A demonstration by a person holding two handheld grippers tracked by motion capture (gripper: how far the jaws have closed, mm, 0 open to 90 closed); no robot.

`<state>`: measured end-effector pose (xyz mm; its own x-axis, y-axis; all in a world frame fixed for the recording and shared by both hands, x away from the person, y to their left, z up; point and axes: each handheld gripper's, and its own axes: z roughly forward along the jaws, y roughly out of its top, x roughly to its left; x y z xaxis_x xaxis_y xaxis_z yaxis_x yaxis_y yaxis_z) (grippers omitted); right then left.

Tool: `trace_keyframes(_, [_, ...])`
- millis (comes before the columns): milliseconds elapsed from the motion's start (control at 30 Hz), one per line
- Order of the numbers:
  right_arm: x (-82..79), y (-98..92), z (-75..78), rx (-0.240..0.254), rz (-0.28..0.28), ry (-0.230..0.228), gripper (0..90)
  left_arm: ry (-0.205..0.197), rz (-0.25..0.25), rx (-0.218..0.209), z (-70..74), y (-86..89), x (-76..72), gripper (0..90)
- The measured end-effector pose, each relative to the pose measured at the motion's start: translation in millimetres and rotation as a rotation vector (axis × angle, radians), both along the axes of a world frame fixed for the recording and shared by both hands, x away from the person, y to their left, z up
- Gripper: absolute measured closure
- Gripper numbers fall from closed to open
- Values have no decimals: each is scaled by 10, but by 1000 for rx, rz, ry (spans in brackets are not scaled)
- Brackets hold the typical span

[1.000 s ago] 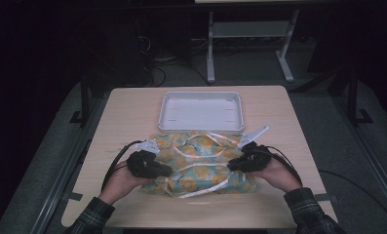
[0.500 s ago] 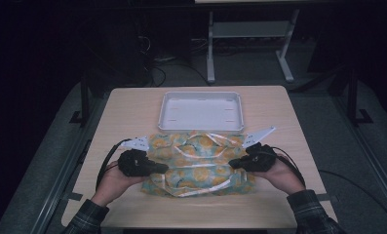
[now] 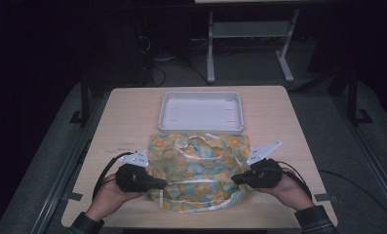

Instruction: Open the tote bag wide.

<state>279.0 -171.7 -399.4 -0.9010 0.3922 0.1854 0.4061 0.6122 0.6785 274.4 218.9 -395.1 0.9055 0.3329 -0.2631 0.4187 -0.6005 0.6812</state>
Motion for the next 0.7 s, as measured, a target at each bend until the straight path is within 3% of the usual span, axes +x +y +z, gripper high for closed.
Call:
trace_keyframes(400, [-175, -21, -155, -32, 41, 64, 888, 33, -53, 62, -159, -99, -119, 891])
trace_keyframes(700, [-181, 12, -307, -100, 88, 93, 888, 61, -62, 123, -302, -167, -118, 891])
